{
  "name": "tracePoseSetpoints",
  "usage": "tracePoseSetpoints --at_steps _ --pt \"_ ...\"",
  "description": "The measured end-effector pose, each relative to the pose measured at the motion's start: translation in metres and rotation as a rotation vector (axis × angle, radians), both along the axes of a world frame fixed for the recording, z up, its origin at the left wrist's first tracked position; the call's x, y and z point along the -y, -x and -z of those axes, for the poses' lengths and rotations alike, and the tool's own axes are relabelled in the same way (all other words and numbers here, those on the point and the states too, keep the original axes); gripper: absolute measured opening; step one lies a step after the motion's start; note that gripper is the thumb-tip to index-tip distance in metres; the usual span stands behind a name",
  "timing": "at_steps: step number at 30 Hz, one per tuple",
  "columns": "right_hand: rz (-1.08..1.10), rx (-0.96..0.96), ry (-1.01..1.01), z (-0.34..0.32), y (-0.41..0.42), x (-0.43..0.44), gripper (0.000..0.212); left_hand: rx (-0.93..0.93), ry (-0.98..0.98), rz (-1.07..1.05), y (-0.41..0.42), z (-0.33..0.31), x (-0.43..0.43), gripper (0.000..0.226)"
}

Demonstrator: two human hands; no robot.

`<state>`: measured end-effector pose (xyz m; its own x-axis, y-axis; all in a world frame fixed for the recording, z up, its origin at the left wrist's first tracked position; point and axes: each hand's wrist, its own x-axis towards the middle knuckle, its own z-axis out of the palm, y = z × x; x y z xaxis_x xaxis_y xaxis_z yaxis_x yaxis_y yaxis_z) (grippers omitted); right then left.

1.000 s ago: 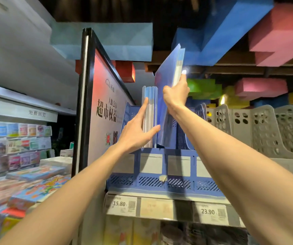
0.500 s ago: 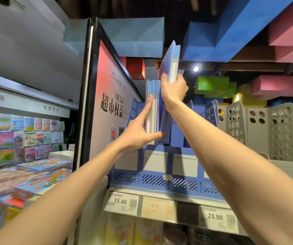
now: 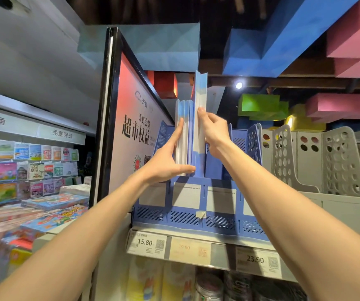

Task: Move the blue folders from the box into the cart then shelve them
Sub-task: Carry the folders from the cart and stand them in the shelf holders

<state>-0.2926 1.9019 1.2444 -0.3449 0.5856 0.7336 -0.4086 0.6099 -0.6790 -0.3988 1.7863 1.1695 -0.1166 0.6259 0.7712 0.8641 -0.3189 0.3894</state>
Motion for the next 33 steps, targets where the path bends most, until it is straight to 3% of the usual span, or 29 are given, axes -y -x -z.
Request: tracePoseSetpoints --at_steps 4,10,23,28,33 --pt "-0.138 0.065 0.024 0.014 -0.005 -0.003 0.036 0.005 -0.011 -0.006 0.0 -0.001 -0.001 0.115" --pt "-0.132 0.161 0.0 0.034 -0.012 -0.005 0.056 0.006 -0.085 -0.042 -0.006 0.003 -0.004 0.092" --pt "-0.082 0.348 -0.103 0.053 -0.026 -0.012 0.058 -0.013 -0.057 -0.052 -0.007 0.003 -0.003 0.091" --pt "0.012 0.295 -0.111 0.058 -0.045 -0.003 0.043 -0.032 -0.062 -0.079 -0.011 0.005 0.001 0.09" --pt "0.118 0.182 -0.114 0.062 -0.076 0.004 0.018 0.054 -0.251 -0.288 -0.021 0.016 0.007 0.058"
